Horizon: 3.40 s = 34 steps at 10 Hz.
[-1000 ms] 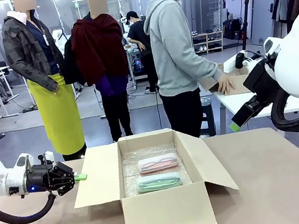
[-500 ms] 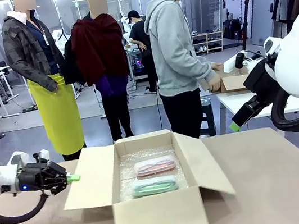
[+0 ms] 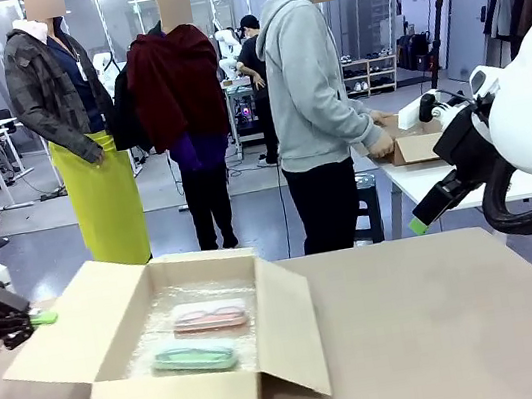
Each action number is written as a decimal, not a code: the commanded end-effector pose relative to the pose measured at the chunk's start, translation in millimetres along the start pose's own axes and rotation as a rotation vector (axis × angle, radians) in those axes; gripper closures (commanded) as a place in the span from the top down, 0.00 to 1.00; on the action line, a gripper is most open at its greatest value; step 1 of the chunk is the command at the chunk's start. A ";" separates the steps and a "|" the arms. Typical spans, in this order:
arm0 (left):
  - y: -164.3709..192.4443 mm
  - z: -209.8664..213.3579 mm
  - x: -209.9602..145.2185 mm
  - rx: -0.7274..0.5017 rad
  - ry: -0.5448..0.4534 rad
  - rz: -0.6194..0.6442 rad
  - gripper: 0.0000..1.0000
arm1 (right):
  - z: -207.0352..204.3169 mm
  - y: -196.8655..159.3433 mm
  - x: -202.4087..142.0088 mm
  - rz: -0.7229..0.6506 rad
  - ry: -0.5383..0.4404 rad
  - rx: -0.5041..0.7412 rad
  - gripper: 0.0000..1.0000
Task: Pack the glasses set securely to prepare it for shipping.
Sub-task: Position the Package Box on the left side of the table.
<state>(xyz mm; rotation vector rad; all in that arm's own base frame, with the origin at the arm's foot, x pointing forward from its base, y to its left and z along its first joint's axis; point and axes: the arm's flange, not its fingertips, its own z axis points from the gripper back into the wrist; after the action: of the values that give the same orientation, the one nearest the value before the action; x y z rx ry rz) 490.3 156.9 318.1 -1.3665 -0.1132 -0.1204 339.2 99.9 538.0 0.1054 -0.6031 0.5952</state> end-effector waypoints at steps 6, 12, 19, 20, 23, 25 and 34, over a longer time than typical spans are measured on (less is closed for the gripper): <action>37.0 168.0 -21.1 0.034 -0.073 -0.061 0.01 | -0.3 4.1 -0.4 -0.018 0.011 -0.009 1.00; 47.7 212.0 -32.9 0.069 -0.116 -0.040 0.01 | -0.3 4.1 -0.4 -0.018 0.011 -0.009 1.00; 44.8 213.4 -29.8 0.111 -0.102 -0.077 0.39 | -0.3 4.1 -0.4 -0.018 0.011 -0.009 1.00; 39.1 214.4 -30.6 0.113 -0.092 -0.084 0.37 | -0.3 4.1 -0.4 -0.018 0.011 -0.009 1.00; 26.6 212.0 -30.2 0.158 -0.058 -0.085 1.00 | -0.3 4.1 -0.4 -0.018 0.011 -0.009 1.00; 23.9 215.3 -27.0 0.179 -0.063 -0.075 1.00 | -0.3 4.1 -0.4 -0.018 0.011 -0.009 1.00; -151.2 188.9 -12.0 0.633 0.015 -0.331 1.00 | -0.3 4.1 -0.4 -0.018 0.011 -0.009 1.00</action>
<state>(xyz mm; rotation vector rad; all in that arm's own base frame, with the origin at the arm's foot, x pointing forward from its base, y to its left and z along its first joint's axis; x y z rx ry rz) 474.0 347.6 486.6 -0.8390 -0.3160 -0.2898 339.0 100.6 537.9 0.1065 -0.6028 0.5979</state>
